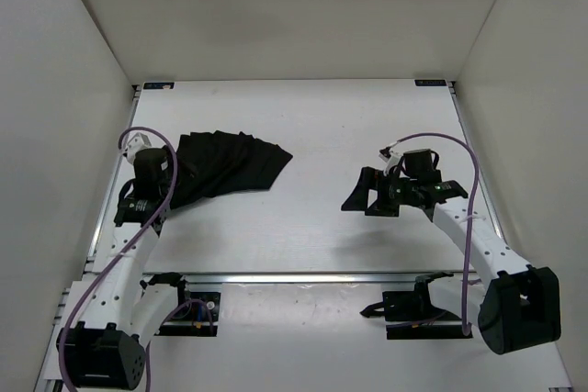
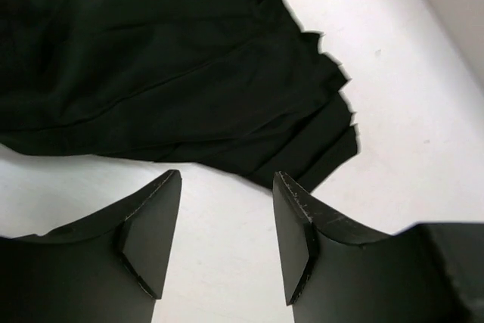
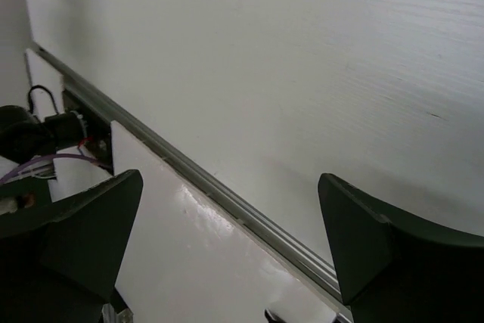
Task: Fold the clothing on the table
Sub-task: Move the skirt to the center of the board
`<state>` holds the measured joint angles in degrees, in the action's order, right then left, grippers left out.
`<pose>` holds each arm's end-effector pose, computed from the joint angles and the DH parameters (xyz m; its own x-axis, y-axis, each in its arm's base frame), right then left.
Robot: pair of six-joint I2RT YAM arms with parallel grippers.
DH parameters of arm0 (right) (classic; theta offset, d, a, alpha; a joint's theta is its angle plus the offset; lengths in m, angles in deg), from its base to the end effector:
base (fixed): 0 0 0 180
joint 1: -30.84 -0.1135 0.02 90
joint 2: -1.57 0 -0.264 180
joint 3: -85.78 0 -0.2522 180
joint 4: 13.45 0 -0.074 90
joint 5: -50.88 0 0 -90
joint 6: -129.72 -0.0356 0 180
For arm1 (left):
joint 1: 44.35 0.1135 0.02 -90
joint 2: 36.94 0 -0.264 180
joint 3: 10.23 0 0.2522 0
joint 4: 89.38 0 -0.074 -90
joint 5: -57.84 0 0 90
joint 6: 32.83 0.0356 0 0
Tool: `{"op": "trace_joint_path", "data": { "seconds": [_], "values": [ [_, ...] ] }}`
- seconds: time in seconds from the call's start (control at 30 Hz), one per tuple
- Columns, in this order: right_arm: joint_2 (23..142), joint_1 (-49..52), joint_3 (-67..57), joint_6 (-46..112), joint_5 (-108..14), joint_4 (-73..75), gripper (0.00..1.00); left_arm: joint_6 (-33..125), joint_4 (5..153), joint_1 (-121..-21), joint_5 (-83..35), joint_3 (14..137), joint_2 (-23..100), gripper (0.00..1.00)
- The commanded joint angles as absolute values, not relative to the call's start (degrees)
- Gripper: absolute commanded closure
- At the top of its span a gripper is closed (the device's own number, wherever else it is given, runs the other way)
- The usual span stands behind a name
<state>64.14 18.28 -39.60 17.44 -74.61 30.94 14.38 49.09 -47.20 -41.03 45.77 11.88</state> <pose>0.2015 0.0661 0.2314 -0.9134 0.1128 -0.3911 -0.1913 0.7293 0.6569 0.1866 -0.0038 0.2821 -0.3606 -0.6541 -0.6650 -0.4401 0.7479 -0.4970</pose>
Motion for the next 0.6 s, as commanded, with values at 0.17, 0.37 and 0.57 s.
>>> {"op": "trace_joint_path", "data": {
  "seconds": [0.17,0.37,0.57],
  "values": [
    [56.5,23.3,-44.7,12.1,-90.2,13.5,0.0,19.3,46.0,-46.5,-42.9,46.9,13.4,0.38],
    [55.8,30.6,-61.5,-17.1,-109.9,-31.4,0.64,25.2,44.4,-48.1,-41.1,54.1,25.8,0.38],
    [55.1,25.7,-51.9,3.3,-96.3,-3.2,0.23,27.5,42.5,-49.2,-41.9,61.4,40.0,0.35]
  ]
}}
